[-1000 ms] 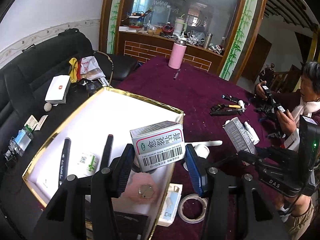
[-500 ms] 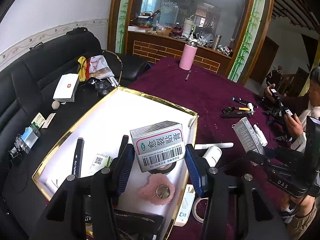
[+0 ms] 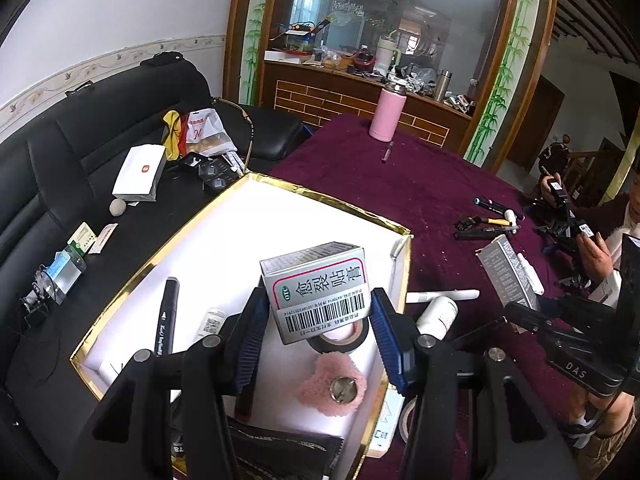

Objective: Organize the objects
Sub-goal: 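Carry the grey box in the right gripper while the left carries the white box to the box, then release the white box from the left gripper while the right releases the grey box into the box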

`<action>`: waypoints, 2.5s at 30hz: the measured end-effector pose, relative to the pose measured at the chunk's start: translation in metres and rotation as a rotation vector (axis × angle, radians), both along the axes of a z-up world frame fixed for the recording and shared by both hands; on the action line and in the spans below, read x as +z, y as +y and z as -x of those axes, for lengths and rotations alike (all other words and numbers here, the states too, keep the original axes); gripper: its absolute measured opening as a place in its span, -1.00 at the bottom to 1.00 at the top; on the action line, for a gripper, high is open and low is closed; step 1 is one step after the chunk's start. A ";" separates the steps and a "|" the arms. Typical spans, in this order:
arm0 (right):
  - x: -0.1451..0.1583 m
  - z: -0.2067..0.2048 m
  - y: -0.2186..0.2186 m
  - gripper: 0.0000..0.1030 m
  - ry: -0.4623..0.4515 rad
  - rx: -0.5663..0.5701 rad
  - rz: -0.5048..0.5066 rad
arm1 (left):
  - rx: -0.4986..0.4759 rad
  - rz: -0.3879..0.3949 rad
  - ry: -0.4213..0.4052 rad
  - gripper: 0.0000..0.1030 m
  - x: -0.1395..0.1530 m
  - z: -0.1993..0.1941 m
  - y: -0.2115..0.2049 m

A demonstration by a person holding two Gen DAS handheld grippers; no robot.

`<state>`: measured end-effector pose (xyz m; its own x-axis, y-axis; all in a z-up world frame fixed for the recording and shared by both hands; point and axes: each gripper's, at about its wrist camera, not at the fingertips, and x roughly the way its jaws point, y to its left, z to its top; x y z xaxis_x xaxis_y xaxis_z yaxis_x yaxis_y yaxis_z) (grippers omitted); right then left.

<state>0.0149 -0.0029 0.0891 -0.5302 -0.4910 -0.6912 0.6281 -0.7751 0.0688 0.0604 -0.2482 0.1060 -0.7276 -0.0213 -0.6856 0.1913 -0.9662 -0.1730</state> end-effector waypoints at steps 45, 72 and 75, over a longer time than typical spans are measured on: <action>-0.028 0.068 -0.131 -0.41 -0.113 0.150 -0.039 | -0.042 -0.075 -0.274 -0.04 -0.077 0.048 -0.014; 0.005 0.066 -0.064 0.83 -0.090 0.224 0.126 | 0.179 -0.028 -0.276 0.08 -0.052 0.041 -0.004; 0.020 0.068 -0.037 0.92 -0.103 0.227 0.175 | 0.195 0.013 -0.243 0.12 -0.037 0.042 0.018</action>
<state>-0.0530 -0.0401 0.1095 -0.3246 -0.7052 -0.6304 0.7665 -0.5866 0.2615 0.0184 -0.2307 0.0687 -0.5237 -0.1547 -0.8378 0.4076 -0.9090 -0.0868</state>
